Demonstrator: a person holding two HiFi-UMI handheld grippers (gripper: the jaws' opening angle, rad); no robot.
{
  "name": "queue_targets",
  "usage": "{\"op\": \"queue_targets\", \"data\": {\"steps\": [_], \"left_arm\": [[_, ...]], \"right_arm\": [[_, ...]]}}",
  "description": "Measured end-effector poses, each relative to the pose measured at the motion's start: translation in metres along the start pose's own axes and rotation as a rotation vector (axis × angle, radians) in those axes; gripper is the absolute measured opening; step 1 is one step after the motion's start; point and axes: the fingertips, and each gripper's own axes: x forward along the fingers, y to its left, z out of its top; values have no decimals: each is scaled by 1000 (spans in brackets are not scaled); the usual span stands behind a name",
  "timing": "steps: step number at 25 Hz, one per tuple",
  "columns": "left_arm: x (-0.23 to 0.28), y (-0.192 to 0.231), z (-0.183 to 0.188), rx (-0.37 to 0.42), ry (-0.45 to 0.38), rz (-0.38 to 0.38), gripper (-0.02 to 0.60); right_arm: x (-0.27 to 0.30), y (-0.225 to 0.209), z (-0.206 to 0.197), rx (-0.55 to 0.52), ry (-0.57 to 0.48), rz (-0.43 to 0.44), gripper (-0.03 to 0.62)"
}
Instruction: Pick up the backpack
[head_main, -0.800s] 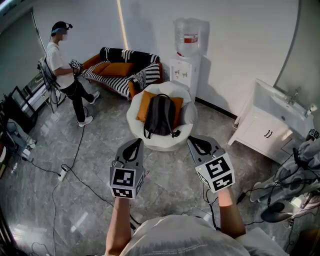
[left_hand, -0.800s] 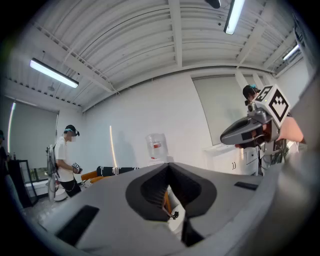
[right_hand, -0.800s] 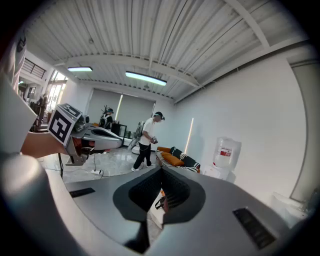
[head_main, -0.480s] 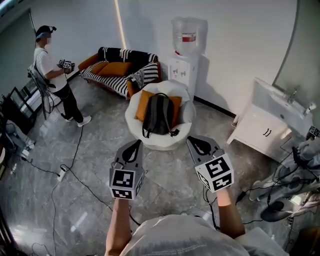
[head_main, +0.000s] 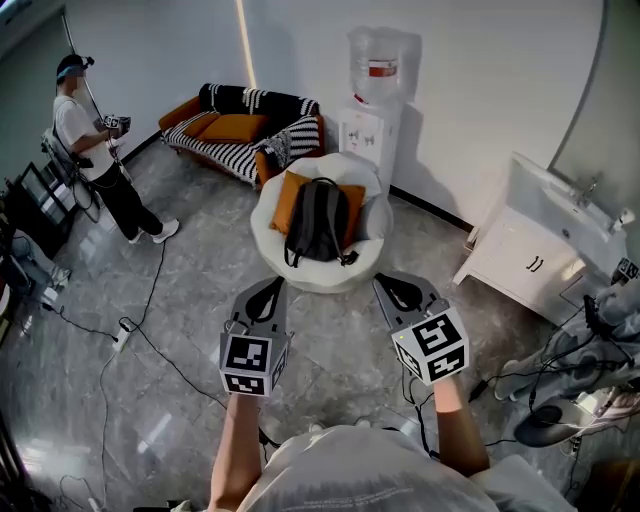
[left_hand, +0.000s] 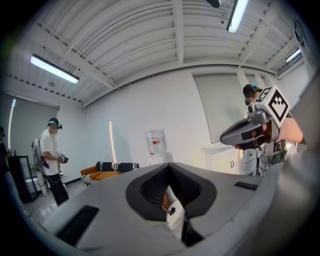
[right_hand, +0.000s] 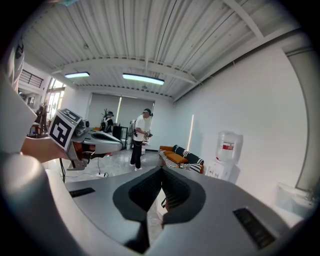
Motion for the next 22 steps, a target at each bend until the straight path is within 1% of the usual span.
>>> {"op": "queue_targets", "data": {"steps": [5, 15, 17, 22], "left_arm": [[0, -7, -6, -6, 16, 12, 23], [10, -35, -12, -24, 44, 15, 23], [14, -40, -9, -23, 48, 16, 23], [16, -53, 2, -20, 24, 37, 23]], "right_arm": [[-3, -6, -3, 1, -18, 2, 2], [-15, -21, -23, 0, 10, 40, 2], [-18, -27, -25, 1, 15, 48, 3], [-24, -37, -32, 0, 28, 74, 2]]}}
